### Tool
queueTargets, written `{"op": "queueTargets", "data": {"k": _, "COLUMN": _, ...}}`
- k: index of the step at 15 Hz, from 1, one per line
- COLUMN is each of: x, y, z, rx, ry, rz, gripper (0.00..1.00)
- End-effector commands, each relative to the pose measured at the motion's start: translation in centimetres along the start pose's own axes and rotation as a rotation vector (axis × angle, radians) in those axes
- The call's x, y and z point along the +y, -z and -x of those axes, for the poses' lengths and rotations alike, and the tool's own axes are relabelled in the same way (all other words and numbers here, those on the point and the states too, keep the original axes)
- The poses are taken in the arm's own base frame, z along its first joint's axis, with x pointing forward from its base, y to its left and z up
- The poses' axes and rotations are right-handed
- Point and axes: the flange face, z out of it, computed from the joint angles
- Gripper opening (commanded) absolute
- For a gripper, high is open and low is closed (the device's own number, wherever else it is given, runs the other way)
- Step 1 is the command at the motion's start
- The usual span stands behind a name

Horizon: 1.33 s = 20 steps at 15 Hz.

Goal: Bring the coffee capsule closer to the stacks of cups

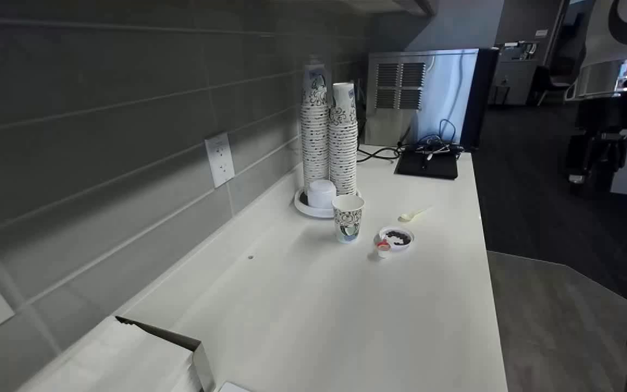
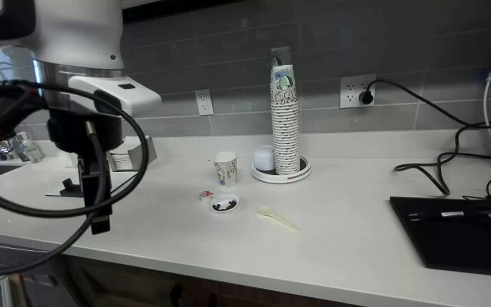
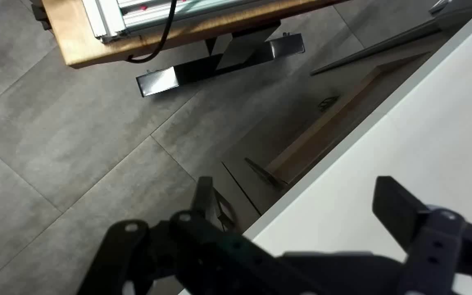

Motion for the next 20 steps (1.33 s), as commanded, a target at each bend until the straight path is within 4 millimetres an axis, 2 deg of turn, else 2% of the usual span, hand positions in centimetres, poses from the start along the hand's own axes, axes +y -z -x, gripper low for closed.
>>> {"op": "queueTargets", "data": {"k": 1, "x": 0.0, "y": 0.1, "z": 0.0, "rx": -0.001, "ry": 0.0, "rz": 0.0, "gripper": 1.0}}
{"op": "queueTargets", "data": {"k": 8, "x": 0.0, "y": 0.1, "z": 0.0, "rx": -0.001, "ry": 0.0, "rz": 0.0, "gripper": 1.0}}
{"op": "queueTargets", "data": {"k": 11, "x": -4.4, "y": -1.5, "z": -3.4, "rx": -0.036, "ry": -0.164, "rz": -0.023, "gripper": 1.0}}
{"op": "queueTargets", "data": {"k": 12, "x": -6.7, "y": -2.3, "z": -4.8, "rx": -0.009, "ry": -0.225, "rz": -0.015, "gripper": 1.0}}
{"op": "queueTargets", "data": {"k": 16, "x": -13.2, "y": -4.7, "z": -11.0, "rx": 0.146, "ry": -0.372, "rz": 0.055, "gripper": 1.0}}
{"op": "queueTargets", "data": {"k": 17, "x": -14.3, "y": -5.3, "z": -12.7, "rx": 0.177, "ry": -0.336, "rz": 0.106, "gripper": 1.0}}
{"op": "queueTargets", "data": {"k": 18, "x": -14.8, "y": -5.8, "z": -13.7, "rx": 0.087, "ry": -0.248, "rz": 0.135, "gripper": 1.0}}
{"op": "queueTargets", "data": {"k": 20, "x": -15.5, "y": -6.7, "z": -16.5, "rx": 0.045, "ry": -0.132, "rz": 0.131, "gripper": 1.0}}
